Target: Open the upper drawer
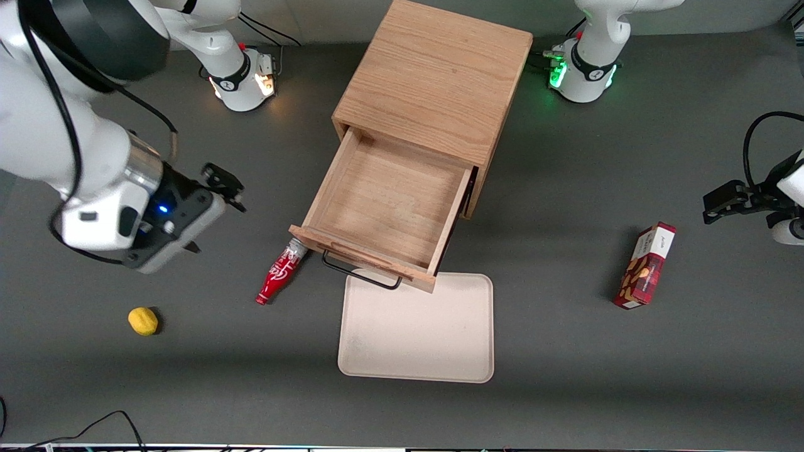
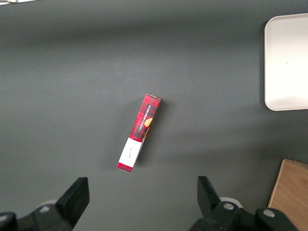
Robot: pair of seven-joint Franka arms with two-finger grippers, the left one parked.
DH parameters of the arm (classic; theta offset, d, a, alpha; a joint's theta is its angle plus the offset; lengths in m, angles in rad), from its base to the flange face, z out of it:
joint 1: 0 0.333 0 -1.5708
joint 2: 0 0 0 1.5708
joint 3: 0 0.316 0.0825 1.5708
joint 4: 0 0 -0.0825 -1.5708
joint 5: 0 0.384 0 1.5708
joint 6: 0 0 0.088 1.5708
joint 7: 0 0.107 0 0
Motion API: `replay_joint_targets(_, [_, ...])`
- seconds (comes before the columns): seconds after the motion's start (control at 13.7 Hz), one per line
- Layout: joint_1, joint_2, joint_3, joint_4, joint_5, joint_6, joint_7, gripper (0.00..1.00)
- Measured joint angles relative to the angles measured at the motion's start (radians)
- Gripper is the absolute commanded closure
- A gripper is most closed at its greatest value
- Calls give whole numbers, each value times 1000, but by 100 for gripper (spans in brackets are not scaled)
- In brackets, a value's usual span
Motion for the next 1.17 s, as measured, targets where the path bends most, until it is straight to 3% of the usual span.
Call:
replay_joint_targets(0.29, [4, -90, 1, -39, -16, -10, 417, 0])
replay_joint_targets(0.44, [-1, -130, -4, -50, -17, -77, 529, 0])
replay_joint_targets(0.73, [-50, -262, -61, -185, -11, -167, 553, 0])
replay_joint_targets(0.95, [-58, -439, -202, -453, 46, -94, 553, 0])
replay_joint_targets(1.17, [-65, -622, -261, -764, 60, 38, 553, 0])
